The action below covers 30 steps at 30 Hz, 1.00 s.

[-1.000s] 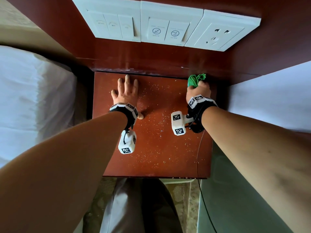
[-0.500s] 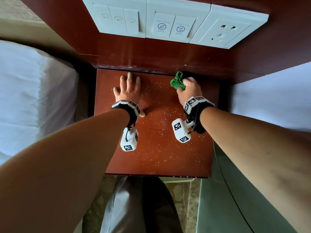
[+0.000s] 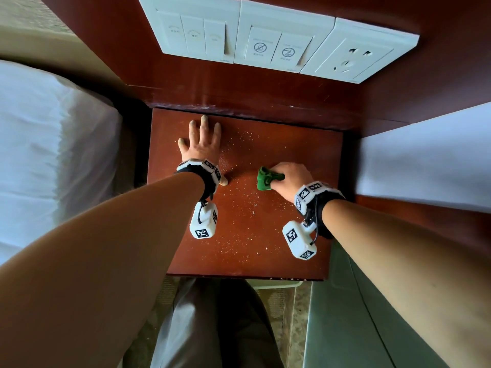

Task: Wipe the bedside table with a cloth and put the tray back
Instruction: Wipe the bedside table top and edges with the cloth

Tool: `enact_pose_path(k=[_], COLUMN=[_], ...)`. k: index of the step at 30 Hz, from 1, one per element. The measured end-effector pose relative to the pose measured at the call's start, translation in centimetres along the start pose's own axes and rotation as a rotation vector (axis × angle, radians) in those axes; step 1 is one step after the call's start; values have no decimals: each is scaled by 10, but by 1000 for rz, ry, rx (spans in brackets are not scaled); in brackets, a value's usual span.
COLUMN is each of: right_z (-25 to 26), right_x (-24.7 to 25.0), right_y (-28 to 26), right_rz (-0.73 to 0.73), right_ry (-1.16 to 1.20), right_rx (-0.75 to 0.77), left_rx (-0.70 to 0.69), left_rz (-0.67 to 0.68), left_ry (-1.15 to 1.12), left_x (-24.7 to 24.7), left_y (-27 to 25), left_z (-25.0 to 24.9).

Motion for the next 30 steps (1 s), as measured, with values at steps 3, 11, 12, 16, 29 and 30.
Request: enact_pose_path(k=[3, 11, 12, 16, 29, 30], right_z=[4, 22, 27, 41, 38, 37], right_x=[20, 28, 23, 5, -6, 0], right_y=[11, 57, 57, 55, 17, 19], right_rz=[-145, -447, -456, -415, -2, -57], right_ry=[128, 108, 110, 125, -57, 14], right_rx=[-128, -290, -273, -81, 69, -4], left_rx=[-3, -5, -4, -3, -60, -72], left_rz=[-8, -15, -16, -22, -46, -62], left_ry=[-1, -3, -3, 1, -26, -41], left_x=[-2, -4, -4, -4, 2, 2], left_y=[1, 3, 3, 4, -3, -4], left_z=[-1, 0, 0, 0, 8, 12])
Point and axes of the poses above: each hand's wrist, its own y-axis towards the middle knuckle, its own x-axis out of the back of the hand, z = x × y, the point moved 3 cm from there along y, towards the middle knuckle, and after that the axes turned 7 degrees about -z, right-handed, at the moved point
